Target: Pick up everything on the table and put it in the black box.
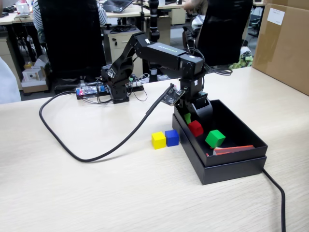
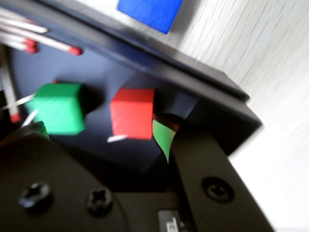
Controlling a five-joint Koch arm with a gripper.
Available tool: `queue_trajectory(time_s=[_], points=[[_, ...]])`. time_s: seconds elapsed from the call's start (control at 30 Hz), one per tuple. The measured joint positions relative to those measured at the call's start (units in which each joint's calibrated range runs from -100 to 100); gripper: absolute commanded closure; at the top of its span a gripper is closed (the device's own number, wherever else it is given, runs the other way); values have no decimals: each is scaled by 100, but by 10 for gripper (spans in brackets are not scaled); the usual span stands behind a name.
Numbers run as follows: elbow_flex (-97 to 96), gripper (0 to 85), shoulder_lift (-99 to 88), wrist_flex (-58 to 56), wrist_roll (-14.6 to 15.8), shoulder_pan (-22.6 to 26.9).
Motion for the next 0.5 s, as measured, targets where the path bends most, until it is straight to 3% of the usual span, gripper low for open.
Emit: queue_trajectory(time_s=[0.33, 0.5], points=[[-402, 412, -2744, -93, 0, -264], [-1579, 362, -4104, -77, -20, -611]])
